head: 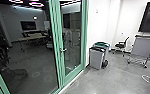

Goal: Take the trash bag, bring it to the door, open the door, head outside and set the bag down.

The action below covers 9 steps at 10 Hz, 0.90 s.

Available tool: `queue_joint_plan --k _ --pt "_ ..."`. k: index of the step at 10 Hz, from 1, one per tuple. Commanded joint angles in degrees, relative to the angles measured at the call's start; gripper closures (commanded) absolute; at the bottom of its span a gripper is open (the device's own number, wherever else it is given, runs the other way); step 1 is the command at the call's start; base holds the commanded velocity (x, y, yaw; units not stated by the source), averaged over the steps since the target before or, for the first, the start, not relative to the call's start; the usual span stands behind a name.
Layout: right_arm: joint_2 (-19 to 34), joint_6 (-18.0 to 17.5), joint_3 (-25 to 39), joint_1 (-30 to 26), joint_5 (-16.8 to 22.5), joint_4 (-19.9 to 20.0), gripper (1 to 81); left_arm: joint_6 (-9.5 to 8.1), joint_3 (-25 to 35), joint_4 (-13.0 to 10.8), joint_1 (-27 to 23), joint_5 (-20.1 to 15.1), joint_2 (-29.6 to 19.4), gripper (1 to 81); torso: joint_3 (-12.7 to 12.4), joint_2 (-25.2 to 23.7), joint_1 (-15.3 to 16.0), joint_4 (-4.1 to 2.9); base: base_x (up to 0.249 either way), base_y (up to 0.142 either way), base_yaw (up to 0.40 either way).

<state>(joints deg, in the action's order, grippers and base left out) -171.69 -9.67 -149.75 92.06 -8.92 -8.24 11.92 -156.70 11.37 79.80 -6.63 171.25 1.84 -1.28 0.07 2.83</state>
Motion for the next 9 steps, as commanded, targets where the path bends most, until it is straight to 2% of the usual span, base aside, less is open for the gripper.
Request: queue_joint_plan --k 1,2,9 --pt "0.01 0.09 0.43 -2.19 2.77 -0.90 1.0 0.21 -0.10 -0.39 -3.81 -3.39 -0.29 81.1 0.00 0.00 0.00 0.00 0.181 0.000 0.000" --pt "0.01 0.09 0.43 -2.19 2.77 -0.90 1.0 0.21 -0.10 -0.39 -3.81 -3.39 -0.21 81.1 0.00 0.00 0.00 0.00 0.181 0.000 0.000" --pt "-0.08 0.09 0.43 -2.45 2.86 -0.90 1.0 0.21 -0.10 -0.39 -3.81 -3.30 -0.12 81.1 0.00 0.00 -0.02 0.00 0.181 -0.067 0.000"
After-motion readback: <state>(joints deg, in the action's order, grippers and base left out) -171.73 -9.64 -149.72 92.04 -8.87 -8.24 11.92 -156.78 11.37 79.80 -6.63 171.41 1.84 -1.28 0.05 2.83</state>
